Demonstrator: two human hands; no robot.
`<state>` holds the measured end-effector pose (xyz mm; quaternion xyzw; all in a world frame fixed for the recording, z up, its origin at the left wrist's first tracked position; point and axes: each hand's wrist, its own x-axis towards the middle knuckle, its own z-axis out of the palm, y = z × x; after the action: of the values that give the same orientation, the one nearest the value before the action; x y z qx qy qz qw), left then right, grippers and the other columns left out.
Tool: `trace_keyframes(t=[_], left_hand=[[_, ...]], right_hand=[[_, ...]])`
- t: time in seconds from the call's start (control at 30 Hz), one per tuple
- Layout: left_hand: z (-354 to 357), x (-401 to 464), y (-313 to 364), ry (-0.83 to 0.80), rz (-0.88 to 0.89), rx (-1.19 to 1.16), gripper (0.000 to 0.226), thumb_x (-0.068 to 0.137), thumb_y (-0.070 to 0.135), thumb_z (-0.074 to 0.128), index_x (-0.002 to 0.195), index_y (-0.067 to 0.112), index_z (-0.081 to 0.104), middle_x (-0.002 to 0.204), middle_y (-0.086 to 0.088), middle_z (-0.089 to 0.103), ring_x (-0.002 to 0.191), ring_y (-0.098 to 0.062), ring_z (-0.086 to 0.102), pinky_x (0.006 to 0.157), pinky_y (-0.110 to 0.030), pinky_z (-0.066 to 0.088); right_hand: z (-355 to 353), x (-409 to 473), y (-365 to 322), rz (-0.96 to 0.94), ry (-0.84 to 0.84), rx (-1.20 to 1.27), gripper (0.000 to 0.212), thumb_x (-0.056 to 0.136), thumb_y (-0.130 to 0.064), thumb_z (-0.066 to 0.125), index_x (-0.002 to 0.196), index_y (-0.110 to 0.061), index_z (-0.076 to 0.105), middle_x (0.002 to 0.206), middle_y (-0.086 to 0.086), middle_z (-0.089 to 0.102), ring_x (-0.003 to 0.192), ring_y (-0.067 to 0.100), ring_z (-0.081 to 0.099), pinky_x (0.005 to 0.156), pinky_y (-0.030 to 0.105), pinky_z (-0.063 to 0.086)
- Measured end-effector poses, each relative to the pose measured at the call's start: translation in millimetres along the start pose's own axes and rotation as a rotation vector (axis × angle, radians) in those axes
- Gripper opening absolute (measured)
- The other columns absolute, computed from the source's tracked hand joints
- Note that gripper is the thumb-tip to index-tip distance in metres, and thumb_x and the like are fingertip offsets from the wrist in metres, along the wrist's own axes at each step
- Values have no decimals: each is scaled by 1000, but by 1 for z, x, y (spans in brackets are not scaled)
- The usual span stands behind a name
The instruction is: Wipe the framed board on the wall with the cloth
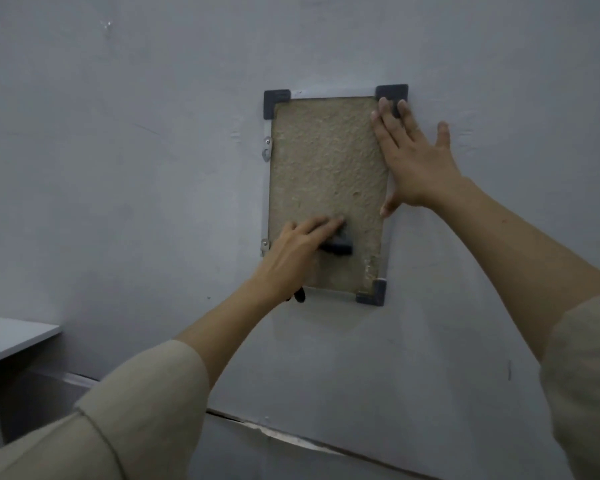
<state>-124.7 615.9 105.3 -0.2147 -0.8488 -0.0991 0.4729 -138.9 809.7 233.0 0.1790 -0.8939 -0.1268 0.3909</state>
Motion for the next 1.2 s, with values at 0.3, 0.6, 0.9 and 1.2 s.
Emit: trace_keyframes(t=[0.3,0.6,0.9,1.2], left_hand=[[30,-7,54,139,-299,-201,73,82,-17,39,144,20,30,146,-9,34,116,-31,41,102,-37,38],[17,7,33,342,-661,-299,66,87,-12,40,145,19,30,145,-6,35,123,-27,41,101,-29,34],[27,-5,40,213,-281,-190,67,84,-15,40,142,19,35,143,-8,40,116,-29,44,103,-36,39],[30,-15,38,225,-407,-271,73,82,-16,39,144,21,31,145,-3,35,121,-32,40,113,-39,27]], right_hand=[[1,-1,-1,2,1,13,145,54,-52,82,148,-12,-20,155,1,-28,144,21,-23,109,67,6],[1,1,1,0,1,9,145,54,-53,82,148,-12,-20,155,0,-28,143,21,-24,109,67,5],[0,-1,1,-8,1,-1,144,55,-53,82,149,-11,-19,156,1,-27,144,22,-22,108,67,6],[3,-12,0,-14,5,-25,138,61,-55,78,148,-9,-20,155,4,-28,144,22,-21,110,64,3]])
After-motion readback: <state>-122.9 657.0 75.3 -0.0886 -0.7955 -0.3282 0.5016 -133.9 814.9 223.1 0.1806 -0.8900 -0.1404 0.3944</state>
